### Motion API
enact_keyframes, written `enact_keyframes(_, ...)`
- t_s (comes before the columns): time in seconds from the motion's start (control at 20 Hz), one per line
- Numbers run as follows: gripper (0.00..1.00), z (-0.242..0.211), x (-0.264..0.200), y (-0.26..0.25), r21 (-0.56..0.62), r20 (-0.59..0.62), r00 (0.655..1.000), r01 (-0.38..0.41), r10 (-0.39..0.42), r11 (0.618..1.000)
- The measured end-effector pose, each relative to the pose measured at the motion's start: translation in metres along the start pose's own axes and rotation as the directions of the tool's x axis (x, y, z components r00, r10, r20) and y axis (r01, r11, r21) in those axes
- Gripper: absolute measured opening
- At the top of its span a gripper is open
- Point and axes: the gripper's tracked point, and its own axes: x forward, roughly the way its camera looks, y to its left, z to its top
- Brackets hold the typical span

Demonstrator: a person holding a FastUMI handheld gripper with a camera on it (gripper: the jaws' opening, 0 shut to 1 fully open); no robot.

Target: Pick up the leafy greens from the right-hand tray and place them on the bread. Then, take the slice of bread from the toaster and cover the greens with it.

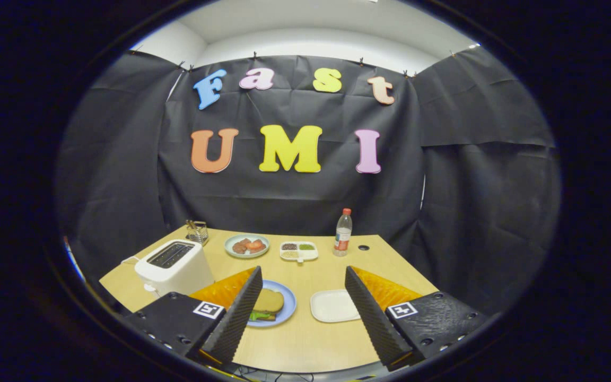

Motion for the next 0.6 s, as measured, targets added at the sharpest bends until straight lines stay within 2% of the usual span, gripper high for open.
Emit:
enact_keyframes(0.4,0.96,-0.001,0.008,0.026,-0.013,-0.006,0.999,-0.05,0.05,0.999)
enact_keyframes(0.6,0.96,-0.003,0.01,0.03,-0.023,-0.007,0.999,-0.044,0.044,0.999)
